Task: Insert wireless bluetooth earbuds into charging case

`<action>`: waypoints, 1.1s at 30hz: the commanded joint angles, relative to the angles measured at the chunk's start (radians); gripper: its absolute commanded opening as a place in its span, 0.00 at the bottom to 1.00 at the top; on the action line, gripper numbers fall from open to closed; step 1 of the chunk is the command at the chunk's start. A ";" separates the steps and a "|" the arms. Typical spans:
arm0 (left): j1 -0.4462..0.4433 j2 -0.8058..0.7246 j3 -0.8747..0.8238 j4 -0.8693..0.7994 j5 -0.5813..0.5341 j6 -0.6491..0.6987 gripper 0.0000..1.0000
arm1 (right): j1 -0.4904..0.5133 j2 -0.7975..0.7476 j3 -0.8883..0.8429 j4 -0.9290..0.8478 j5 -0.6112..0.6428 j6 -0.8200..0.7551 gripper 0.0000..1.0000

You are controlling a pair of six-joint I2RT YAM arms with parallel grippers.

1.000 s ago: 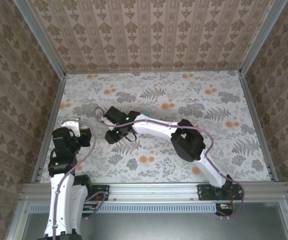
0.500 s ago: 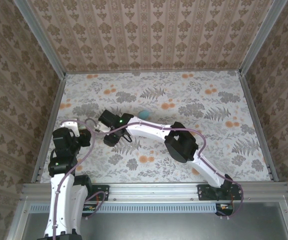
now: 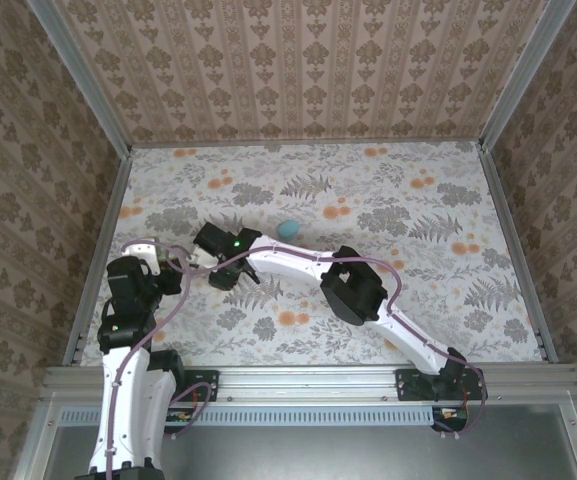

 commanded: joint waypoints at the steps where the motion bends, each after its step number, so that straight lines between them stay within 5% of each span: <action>1: 0.002 -0.009 -0.005 0.016 -0.005 -0.016 0.00 | -0.001 0.030 0.016 -0.073 0.071 -0.010 0.33; 11: 0.001 0.001 0.000 0.029 0.042 -0.036 0.00 | -0.076 -0.083 -0.057 -0.078 0.052 0.196 0.17; 26: -0.010 0.176 0.019 0.091 0.252 -0.111 0.00 | -0.267 -0.434 -0.502 0.009 -0.162 0.725 0.16; 33: -0.158 0.278 0.036 0.139 0.214 -0.114 0.00 | -0.322 -0.557 -0.701 -0.027 -0.160 0.813 0.16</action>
